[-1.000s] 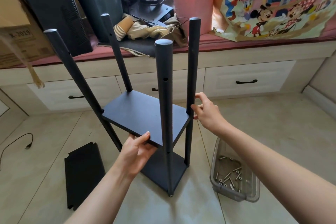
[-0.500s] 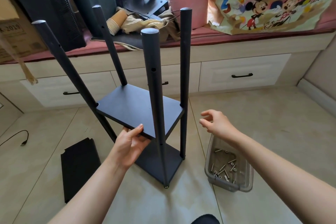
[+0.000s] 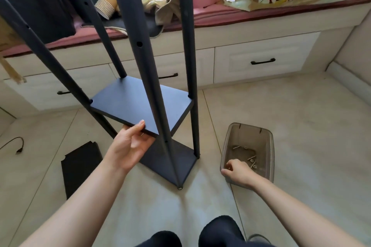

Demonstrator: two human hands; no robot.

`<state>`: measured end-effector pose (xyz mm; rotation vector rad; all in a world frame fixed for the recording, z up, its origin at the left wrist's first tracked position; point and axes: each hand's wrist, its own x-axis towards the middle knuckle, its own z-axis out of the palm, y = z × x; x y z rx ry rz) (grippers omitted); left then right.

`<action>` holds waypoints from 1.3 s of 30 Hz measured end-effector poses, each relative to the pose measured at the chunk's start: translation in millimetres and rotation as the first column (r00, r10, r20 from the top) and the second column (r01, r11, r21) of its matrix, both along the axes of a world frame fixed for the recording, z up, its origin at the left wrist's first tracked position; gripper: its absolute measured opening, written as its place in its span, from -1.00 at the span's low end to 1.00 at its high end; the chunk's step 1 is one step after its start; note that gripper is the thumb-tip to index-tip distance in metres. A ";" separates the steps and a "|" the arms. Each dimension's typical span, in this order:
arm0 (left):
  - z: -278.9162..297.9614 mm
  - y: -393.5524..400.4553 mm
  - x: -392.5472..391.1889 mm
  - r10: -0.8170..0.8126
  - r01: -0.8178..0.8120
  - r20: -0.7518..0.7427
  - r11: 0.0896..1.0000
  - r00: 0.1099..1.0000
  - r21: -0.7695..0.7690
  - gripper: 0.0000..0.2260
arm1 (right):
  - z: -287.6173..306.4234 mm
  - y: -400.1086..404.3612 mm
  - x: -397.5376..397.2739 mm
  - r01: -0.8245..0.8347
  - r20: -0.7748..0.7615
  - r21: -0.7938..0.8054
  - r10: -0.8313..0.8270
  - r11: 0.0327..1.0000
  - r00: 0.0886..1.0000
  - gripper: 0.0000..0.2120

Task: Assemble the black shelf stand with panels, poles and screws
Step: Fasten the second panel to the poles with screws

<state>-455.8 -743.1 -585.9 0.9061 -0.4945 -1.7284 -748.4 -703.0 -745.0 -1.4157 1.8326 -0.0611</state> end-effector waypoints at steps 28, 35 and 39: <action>-8.2 -1.8 4.9 -0.012 0.011 0.020 1.000 1.000 0.021 -0.46 | -83.4 -7.3 30.2 -0.149 -0.070 0.142 0.160 0.979 0.985 -0.79; -10.1 -1.7 5.2 0.001 -0.001 -0.001 0.999 1.000 0.038 -0.38 | -100.8 -8.0 32.1 -0.153 -0.187 0.073 0.164 0.986 0.968 -0.79; -7.8 -1.3 4.9 -0.017 0.017 -0.018 1.000 1.000 0.019 -0.11 | -103.3 -7.8 33.6 -0.160 -0.241 0.022 0.161 0.987 0.957 -0.74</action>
